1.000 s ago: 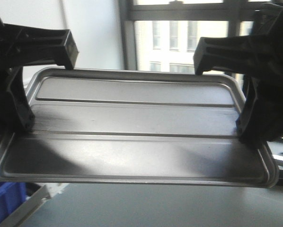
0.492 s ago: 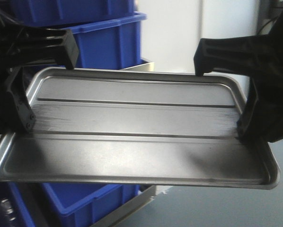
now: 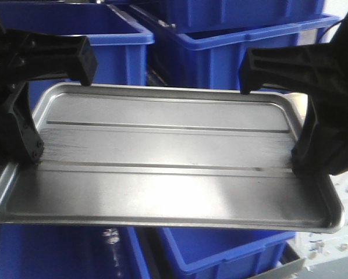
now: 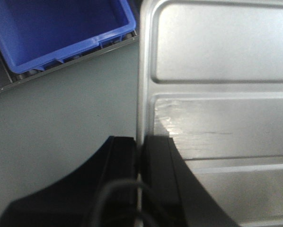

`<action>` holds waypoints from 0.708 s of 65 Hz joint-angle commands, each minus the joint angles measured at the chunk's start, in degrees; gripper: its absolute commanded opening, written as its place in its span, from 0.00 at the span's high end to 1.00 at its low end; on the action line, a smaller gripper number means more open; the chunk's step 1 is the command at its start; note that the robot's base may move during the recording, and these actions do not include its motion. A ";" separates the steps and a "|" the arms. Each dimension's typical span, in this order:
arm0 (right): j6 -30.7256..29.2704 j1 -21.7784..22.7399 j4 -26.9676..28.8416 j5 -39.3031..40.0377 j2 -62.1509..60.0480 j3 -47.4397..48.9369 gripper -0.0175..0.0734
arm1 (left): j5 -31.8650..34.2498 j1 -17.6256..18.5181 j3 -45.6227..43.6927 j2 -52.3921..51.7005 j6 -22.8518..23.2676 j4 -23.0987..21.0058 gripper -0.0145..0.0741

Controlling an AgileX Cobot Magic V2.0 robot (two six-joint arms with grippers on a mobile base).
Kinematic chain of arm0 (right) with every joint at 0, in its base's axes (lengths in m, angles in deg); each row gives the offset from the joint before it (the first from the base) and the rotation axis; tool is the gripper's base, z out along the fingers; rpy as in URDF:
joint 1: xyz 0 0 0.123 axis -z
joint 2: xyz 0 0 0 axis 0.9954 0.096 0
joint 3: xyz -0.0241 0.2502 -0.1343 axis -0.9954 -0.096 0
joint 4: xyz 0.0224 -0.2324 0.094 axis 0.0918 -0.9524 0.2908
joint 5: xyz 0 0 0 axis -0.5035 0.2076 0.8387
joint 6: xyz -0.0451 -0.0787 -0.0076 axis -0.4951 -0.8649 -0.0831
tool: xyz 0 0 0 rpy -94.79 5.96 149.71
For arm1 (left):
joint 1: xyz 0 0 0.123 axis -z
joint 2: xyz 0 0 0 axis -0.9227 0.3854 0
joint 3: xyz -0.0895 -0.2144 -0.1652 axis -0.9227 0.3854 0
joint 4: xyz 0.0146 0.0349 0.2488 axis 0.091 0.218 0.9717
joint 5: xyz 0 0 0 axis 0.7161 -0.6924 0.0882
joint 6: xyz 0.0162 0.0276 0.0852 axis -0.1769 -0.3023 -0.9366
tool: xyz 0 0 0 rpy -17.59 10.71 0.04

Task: Grab silver tray and place in blue box
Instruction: 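Hold the tray level with both grippers while the base drives to the bin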

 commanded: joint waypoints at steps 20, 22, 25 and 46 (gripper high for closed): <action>0.10 -0.04 -2.65 0.89 -1.16 1.54 0.75 | 0.96 0.39 -1.47 -1.34 0.67 1.58 0.85; 0.10 -0.04 -2.65 0.89 -1.16 1.54 0.75 | 0.96 0.39 -1.47 -1.34 0.67 1.58 0.85; 0.10 -0.04 -2.65 0.89 -1.16 1.54 0.75 | 0.96 0.39 -1.47 -1.34 0.67 1.58 0.85; 0.10 -0.04 -2.65 0.89 -1.16 1.54 0.75 | 0.96 0.39 -1.47 -1.34 0.67 1.58 0.85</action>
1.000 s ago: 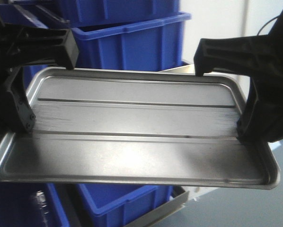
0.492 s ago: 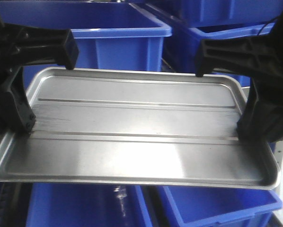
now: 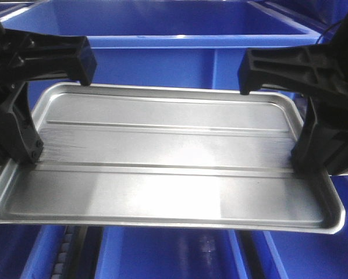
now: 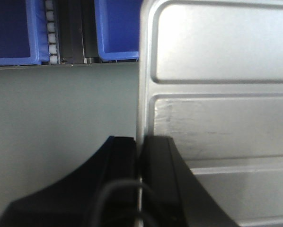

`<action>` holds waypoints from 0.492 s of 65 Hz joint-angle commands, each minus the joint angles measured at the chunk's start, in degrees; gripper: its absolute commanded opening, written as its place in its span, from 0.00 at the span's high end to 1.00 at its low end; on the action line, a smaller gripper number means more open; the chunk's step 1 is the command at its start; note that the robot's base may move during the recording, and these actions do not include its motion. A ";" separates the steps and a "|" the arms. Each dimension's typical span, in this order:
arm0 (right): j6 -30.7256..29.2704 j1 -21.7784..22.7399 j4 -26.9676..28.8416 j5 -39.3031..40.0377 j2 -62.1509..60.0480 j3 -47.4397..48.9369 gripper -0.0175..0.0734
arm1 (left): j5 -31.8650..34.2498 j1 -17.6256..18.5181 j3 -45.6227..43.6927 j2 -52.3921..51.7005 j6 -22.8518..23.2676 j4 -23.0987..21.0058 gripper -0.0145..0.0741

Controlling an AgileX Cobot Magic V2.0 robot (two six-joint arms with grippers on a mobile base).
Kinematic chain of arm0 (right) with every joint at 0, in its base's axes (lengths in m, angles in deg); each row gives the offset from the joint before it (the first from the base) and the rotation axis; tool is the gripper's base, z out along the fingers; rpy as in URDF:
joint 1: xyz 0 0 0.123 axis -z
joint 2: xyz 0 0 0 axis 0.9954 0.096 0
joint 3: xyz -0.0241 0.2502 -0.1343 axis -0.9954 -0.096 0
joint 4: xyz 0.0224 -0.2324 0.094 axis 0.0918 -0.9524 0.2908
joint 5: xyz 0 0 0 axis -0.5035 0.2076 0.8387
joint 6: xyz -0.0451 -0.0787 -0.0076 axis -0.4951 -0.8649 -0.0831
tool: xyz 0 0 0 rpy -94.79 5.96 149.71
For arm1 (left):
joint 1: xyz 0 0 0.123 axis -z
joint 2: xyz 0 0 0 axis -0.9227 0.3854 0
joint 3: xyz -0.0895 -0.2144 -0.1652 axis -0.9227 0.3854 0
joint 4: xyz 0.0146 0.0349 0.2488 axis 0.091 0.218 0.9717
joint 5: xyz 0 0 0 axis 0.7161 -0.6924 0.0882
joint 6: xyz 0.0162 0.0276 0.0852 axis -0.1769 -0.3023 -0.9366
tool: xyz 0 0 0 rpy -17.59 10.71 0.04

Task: Grab silver tray and place in blue box
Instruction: 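Hold the tray level with both grippers while the base drives to the bin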

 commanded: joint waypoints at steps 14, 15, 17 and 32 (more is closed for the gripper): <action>0.10 -0.04 -2.65 1.00 -1.16 1.54 0.75 | 0.96 0.39 -1.47 -1.34 0.67 1.58 0.85; 0.10 -0.04 -2.65 1.00 -1.16 1.54 0.75 | 0.96 0.39 -1.47 -1.34 0.67 1.58 0.85; 0.10 -0.04 -2.65 1.00 -1.16 1.54 0.75 | 0.96 0.39 -1.47 -1.34 0.67 1.58 0.85; 0.10 -0.04 -2.65 1.00 -1.16 1.54 0.75 | 0.96 0.39 -1.47 -1.34 0.67 1.58 0.85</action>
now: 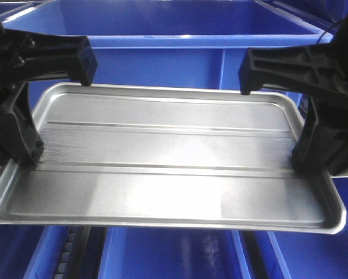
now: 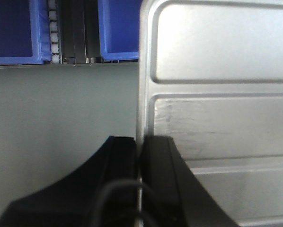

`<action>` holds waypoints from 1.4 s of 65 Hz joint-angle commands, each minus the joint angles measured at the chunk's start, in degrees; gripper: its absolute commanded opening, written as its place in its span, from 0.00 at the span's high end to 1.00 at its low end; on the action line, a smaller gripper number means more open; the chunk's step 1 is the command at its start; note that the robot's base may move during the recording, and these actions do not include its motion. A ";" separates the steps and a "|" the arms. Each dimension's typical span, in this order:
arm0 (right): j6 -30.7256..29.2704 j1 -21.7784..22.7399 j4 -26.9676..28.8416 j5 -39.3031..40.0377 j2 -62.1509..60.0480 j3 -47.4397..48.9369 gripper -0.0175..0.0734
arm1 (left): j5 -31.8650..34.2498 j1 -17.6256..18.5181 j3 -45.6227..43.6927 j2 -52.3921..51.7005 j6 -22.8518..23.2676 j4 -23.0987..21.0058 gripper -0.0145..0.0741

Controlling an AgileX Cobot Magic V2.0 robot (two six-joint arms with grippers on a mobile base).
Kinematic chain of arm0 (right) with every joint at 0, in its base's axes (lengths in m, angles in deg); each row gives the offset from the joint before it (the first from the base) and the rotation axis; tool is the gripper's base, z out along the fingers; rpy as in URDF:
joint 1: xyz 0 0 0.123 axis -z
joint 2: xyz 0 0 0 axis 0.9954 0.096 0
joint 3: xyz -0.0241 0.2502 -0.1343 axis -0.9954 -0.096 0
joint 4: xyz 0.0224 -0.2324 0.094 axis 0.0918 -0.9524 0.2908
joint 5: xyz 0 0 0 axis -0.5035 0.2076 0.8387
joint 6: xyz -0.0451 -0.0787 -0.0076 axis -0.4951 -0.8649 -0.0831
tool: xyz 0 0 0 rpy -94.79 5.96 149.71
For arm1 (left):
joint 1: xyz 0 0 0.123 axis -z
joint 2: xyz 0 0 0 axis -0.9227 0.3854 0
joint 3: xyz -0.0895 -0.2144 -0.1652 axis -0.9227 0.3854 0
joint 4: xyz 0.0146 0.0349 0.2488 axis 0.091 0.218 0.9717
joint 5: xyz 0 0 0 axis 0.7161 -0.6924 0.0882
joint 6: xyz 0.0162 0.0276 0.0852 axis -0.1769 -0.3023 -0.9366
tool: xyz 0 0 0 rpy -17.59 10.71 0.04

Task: Grab silver tray and place in blue box
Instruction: 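Hold the tray level with both grippers while the base drives to the bin, then lower the held tray into the blue bin with both grippers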

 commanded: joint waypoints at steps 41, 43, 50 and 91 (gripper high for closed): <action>0.10 -0.04 -2.65 1.24 -1.16 1.54 0.75 | 0.96 0.39 -1.47 -1.34 0.58 1.66 0.85; 0.10 -0.04 -2.65 1.24 -1.16 1.54 0.75 | 0.96 0.39 -1.47 -1.34 0.58 1.66 0.85; 0.10 -0.04 -2.65 1.24 -1.16 1.54 0.75 | 0.96 0.39 -1.47 -1.34 0.58 1.66 0.85; -17.32 8.17 1.80 4.06 1.00 19.56 0.75 | 6.61 -14.51 -16.58 0.62 -23.71 -9.38 0.84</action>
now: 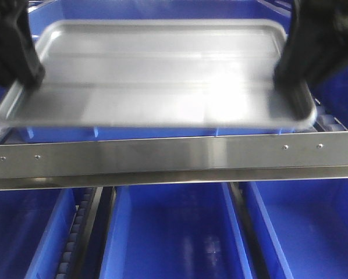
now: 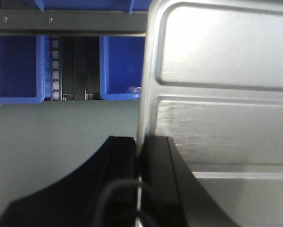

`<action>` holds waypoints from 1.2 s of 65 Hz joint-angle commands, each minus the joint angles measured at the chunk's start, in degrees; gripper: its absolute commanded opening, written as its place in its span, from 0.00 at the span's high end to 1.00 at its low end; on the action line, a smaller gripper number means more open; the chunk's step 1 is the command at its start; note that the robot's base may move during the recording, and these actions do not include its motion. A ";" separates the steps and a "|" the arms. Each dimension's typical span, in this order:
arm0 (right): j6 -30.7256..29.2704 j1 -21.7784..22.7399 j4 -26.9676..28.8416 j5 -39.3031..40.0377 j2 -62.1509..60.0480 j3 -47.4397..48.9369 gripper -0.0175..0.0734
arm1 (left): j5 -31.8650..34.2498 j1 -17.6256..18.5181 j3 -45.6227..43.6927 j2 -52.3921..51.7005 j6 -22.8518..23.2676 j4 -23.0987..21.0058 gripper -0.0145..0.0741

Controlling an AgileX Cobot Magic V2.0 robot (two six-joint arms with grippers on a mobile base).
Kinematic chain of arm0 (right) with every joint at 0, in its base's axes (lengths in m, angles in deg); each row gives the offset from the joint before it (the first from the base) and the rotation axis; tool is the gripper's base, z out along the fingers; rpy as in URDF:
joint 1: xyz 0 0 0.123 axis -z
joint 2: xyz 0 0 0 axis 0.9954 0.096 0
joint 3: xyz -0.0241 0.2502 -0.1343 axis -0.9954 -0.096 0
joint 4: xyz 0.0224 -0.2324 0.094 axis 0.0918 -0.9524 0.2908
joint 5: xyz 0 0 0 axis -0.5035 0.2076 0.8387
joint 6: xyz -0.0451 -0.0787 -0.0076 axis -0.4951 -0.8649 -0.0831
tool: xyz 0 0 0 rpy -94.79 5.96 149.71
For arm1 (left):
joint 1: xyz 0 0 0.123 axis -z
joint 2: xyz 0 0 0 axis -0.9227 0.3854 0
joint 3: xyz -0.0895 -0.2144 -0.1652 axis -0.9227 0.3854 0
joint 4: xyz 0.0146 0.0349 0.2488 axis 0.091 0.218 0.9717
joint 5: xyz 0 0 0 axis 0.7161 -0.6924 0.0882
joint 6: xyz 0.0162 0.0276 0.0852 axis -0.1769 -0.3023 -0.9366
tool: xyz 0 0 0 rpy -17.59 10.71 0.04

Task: Grab silver tray and place in blue box
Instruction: 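Lower the held tray into the blue bin with both grippers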

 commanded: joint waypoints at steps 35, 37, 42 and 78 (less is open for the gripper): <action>-35.70 17.36 20.06 9.91 22.43 40.96 0.75 | 13.08 -18.37 -34.58 18.81 -26.90 -16.12 0.84; -35.74 17.73 20.06 10.08 24.00 42.52 0.75 | 13.14 -19.34 -36.58 20.36 -26.90 -16.58 0.84; -35.74 18.58 20.06 10.70 26.63 45.24 0.75 | 13.57 -20.78 -39.17 22.97 -26.90 -17.07 0.84; -35.74 20.95 20.01 15.67 33.58 46.71 0.75 | 17.16 -22.12 -40.74 27.61 -26.90 -17.04 0.84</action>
